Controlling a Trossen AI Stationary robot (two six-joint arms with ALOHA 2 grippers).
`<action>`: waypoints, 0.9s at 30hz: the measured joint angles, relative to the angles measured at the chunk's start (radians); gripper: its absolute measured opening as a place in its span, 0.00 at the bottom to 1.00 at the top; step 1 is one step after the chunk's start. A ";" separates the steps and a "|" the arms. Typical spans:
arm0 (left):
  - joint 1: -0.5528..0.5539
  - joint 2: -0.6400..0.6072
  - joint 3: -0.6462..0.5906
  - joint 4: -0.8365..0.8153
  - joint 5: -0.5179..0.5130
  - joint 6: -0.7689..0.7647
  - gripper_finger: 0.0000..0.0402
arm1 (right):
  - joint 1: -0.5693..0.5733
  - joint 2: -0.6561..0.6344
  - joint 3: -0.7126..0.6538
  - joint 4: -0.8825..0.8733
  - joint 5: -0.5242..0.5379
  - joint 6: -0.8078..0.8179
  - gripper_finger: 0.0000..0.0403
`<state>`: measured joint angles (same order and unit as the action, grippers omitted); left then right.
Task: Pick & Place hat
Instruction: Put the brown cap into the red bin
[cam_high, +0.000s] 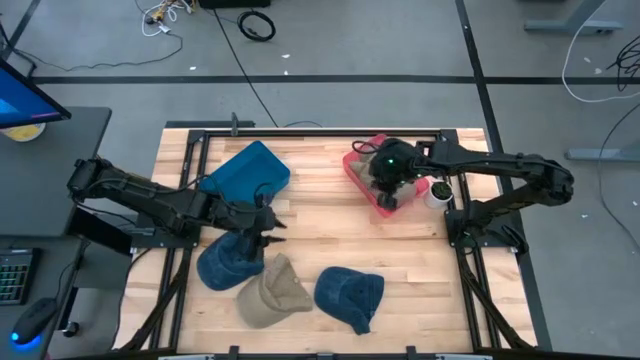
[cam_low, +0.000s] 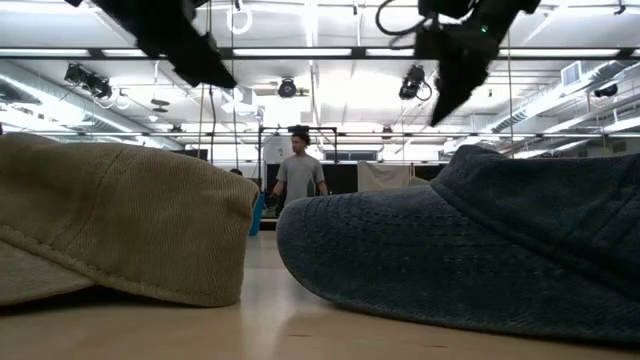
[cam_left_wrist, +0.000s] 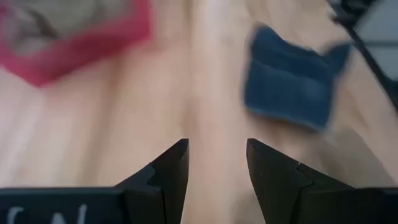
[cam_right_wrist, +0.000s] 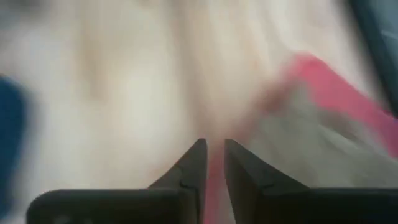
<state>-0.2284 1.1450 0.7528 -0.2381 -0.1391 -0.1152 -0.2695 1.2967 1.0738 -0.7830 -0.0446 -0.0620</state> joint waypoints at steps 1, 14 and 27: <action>-0.005 0.000 0.000 -0.007 0.024 0.000 0.41 | 0.000 0.012 -0.005 0.038 -0.073 0.016 0.17; -0.174 0.103 0.002 -0.005 0.267 -0.114 0.41 | 0.058 0.167 -0.008 0.400 -0.200 -0.025 0.47; -0.293 0.329 0.000 0.089 0.270 -0.189 0.41 | 0.064 0.179 -0.008 0.424 -0.200 -0.012 0.53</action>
<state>-0.5218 1.4738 0.7531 -0.1492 0.1308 -0.3041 -0.2054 1.4757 1.0660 -0.3593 -0.2445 -0.0741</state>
